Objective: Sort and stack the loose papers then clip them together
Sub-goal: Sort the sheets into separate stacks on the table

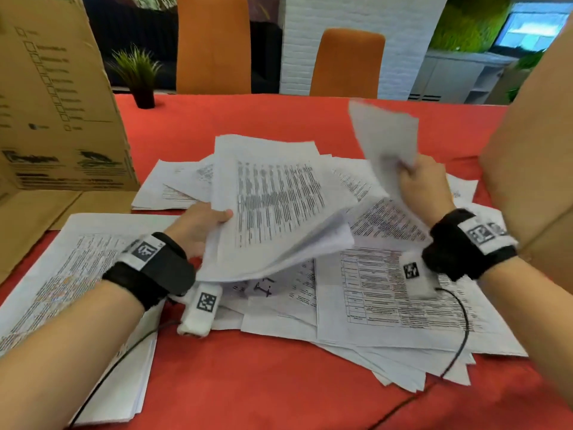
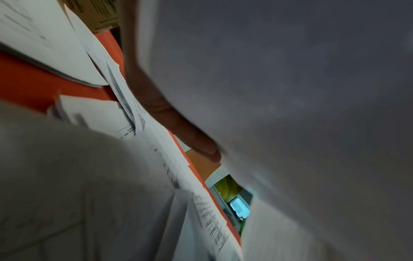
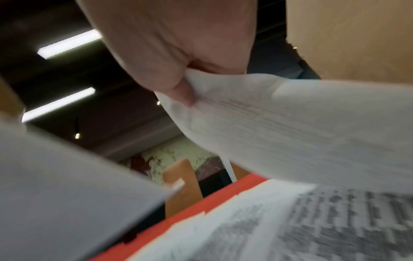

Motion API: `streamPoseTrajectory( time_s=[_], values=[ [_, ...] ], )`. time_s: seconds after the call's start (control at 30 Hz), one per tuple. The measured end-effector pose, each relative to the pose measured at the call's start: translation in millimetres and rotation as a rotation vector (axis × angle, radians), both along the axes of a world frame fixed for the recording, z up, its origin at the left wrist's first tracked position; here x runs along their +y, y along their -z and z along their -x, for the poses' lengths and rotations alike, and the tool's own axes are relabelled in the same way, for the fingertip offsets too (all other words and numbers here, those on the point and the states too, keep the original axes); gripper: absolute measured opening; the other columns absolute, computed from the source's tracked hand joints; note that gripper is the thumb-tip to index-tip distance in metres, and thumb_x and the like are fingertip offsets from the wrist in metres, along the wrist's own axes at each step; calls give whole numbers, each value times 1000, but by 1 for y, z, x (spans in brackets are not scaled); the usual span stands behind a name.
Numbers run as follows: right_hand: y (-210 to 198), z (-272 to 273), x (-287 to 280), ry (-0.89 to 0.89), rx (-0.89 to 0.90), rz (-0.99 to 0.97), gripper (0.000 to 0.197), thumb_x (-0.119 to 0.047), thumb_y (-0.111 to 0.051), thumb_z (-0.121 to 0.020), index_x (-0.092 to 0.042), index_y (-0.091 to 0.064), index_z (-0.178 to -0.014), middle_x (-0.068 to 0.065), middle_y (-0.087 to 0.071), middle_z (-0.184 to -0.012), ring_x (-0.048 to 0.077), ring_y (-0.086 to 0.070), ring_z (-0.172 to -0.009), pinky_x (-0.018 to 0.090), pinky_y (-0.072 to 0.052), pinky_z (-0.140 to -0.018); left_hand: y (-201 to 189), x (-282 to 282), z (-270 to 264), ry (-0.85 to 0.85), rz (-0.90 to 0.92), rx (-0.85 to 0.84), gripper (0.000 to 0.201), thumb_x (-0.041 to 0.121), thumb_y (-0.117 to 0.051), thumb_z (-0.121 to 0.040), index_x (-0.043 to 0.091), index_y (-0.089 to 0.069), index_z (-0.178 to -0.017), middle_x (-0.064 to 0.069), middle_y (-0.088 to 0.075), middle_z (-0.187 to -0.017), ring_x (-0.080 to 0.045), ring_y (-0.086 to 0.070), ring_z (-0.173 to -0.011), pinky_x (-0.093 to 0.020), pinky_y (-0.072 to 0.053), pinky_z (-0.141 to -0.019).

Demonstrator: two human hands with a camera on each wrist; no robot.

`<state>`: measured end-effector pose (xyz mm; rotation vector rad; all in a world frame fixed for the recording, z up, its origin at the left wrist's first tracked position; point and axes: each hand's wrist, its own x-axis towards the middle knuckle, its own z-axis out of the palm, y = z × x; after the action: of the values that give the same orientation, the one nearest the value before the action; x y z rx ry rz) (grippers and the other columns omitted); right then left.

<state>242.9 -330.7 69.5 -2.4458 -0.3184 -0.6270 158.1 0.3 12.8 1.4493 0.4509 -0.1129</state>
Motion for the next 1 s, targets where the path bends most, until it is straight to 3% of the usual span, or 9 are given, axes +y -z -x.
streamPoseTrajectory(
  time_s=[0.13,0.23,0.3,0.37,0.4,0.53,0.67,0.83,1.0],
  values=[
    [-13,14,25,-476,23,-71,32,-5,-51,-88,-10,-71,-113,-1,-68,-112,-1,-57,-109,11,-35,-96,16,-29,1,85,15,37,15,1,-46,-97,3,-61,-99,-12,-68,-96,-24,-65,-81,-33,-56,-69],
    [16,26,40,-669,328,200,33,-21,-63,-92,-34,-66,-121,0,-54,-141,19,-36,-139,31,-18,-117,27,-31,3,59,-14,68,27,-2,-42,-96,12,-55,-79,-5,-69,-71,-8,-62,-58,-18,-51,-54],
    [37,34,44,-695,458,353,36,-18,-60,-94,-36,-63,-125,0,-44,-149,18,-31,-141,35,-19,-116,27,-29,6,-27,-42,58,30,3,-35,-100,11,-53,-78,2,-69,-52,2,-60,-45,-9,-45,-47],
    [56,40,46,-707,562,429,44,-6,-55,-95,-37,-63,-125,-1,-41,-151,18,-34,-141,34,-24,-115,27,-30,7,-69,-23,26,28,14,-36,-102,-1,-59,-108,-23,-72,-94,-10,-68,-76,-16,-47,-65],
    [62,42,47,-711,612,449,42,-10,-55,-96,-38,-63,-126,-2,-40,-152,17,-35,-141,30,-25,-113,25,-32,5,-60,14,19,36,24,-36,-102,0,-55,-122,-16,-64,-118,-21,-64,-100,-23,-44,-78],
    [64,46,47,-735,714,537,52,-11,-54,-96,-43,-49,-137,-7,-23,-160,14,-23,-145,27,-23,-111,35,-37,1,-18,147,69,49,53,-37,-97,16,-62,-118,-8,-69,-111,-24,-64,-102,-36,-48,-88],
    [38,10,11,-465,781,487,82,-21,-66,-88,-38,-17,-151,-4,-19,-160,17,-29,-143,37,-28,-114,47,-35,-1,75,6,95,34,1,-58,-90,-4,-57,-124,-20,-67,-112,-32,-65,-95,-43,-50,-91],
    [49,-16,-42,-92,874,908,117,-60,-83,-54,-22,-25,-149,2,-36,-149,26,-41,-134,41,-34,-111,54,-24,-6,-39,187,81,32,2,-42,-99,8,-51,-129,-14,-64,-106,-33,-59,-102,-50,-43,-96],
    [60,-17,-51,-80,898,729,68,-56,-78,-68,-8,-57,-113,11,-67,-108,27,-61,-94,32,-43,-81,61,-19,-7,-119,373,75,38,7,-37,-101,11,-48,-138,-12,-59,-129,-31,-56,-116,-47,-43,-94]
  ],
)
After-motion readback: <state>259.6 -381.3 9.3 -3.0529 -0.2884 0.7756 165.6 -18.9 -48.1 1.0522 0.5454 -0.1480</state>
